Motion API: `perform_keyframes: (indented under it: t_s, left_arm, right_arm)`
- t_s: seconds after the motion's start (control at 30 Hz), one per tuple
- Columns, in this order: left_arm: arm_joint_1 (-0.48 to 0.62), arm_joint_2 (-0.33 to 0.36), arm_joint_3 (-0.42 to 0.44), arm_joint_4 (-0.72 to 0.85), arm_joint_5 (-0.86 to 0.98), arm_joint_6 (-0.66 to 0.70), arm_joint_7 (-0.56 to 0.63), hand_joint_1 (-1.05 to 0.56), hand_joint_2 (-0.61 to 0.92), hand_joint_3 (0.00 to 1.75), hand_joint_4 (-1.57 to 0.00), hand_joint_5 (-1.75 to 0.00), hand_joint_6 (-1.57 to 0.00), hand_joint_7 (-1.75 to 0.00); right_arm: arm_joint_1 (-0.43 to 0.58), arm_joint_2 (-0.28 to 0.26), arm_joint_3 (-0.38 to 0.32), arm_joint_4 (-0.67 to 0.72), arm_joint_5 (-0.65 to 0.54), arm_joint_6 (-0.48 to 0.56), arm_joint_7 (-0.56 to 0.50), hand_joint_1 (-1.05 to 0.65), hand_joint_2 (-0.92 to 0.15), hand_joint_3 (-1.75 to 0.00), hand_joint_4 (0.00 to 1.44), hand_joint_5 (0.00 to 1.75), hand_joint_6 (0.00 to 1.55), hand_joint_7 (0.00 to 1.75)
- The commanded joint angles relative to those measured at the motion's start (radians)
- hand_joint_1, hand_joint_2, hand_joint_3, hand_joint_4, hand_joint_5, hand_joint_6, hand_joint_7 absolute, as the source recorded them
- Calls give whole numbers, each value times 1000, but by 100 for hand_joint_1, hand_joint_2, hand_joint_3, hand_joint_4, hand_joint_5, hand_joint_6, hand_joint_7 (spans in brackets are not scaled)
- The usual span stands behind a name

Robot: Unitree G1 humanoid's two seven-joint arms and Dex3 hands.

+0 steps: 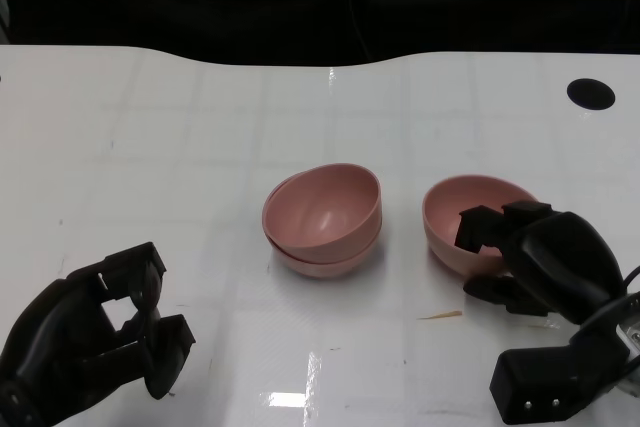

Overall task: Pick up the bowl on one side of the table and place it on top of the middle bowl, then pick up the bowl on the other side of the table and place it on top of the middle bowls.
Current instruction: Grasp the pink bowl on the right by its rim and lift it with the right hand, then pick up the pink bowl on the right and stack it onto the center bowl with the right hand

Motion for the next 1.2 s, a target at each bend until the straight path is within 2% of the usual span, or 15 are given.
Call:
perform_keyframes:
  t_s: [0.03,0.3,0.43,0.57,0.7,0.77,0.83,0.93,1.03,1.2]
  left_arm:
    - [1,13,14,8,8,-9,-5,24,92,148,-111,-175,-91,-175]
    - [-3,4,11,8,11,-3,8,23,92,148,-110,-175,-90,-175]
    - [-4,1,11,15,11,-10,0,23,92,148,-110,-175,-90,-175]
    - [-9,0,7,32,17,-24,-13,23,92,151,-113,-175,-92,-175]
    - [-13,1,3,35,14,-25,-15,23,92,150,-115,-175,-95,-175]
    - [-15,2,0,47,16,-40,-36,23,92,152,-116,-175,-96,-175]
    - [-16,4,-4,53,23,-49,-44,21,92,151,-117,-175,-97,-175]
    - [-13,2,-8,40,29,-45,-29,20,92,149,-117,-175,-97,-175]
    - [-6,-2,-11,16,41,-33,0,22,92,146,-113,-175,-95,-175]
    - [-1,-1,-17,8,54,-44,-9,24,92,146,-110,-175,-93,-175]
  right_arm:
    - [-1,-36,-29,-64,36,-7,35,-18,-92,-37,75,175,54,175]
    - [-29,-78,-85,-234,73,-4,157,-16,-91,-40,75,175,52,175]
    - [-46,-86,-102,-295,64,16,201,-20,-87,-47,75,175,53,175]
    - [-79,-87,-100,-324,48,17,224,-20,-83,-46,77,175,54,175]
    - [-139,-63,-72,-325,8,11,223,-23,-82,-38,78,175,53,175]
    - [-163,-43,-66,-315,21,-16,240,-24,-88,-40,80,175,56,175]
    - [-181,-29,-57,-315,18,-26,254,-25,-88,-41,81,175,58,175]
    - [-203,-7,-39,-329,-5,-18,265,-25,-80,-33,83,175,58,173]
    - [-217,17,-22,-336,-20,-16,266,-23,-76,-25,84,175,58,174]
    - [-229,62,-7,-342,-4,-26,323,-24,-83,-26,85,175,60,175]
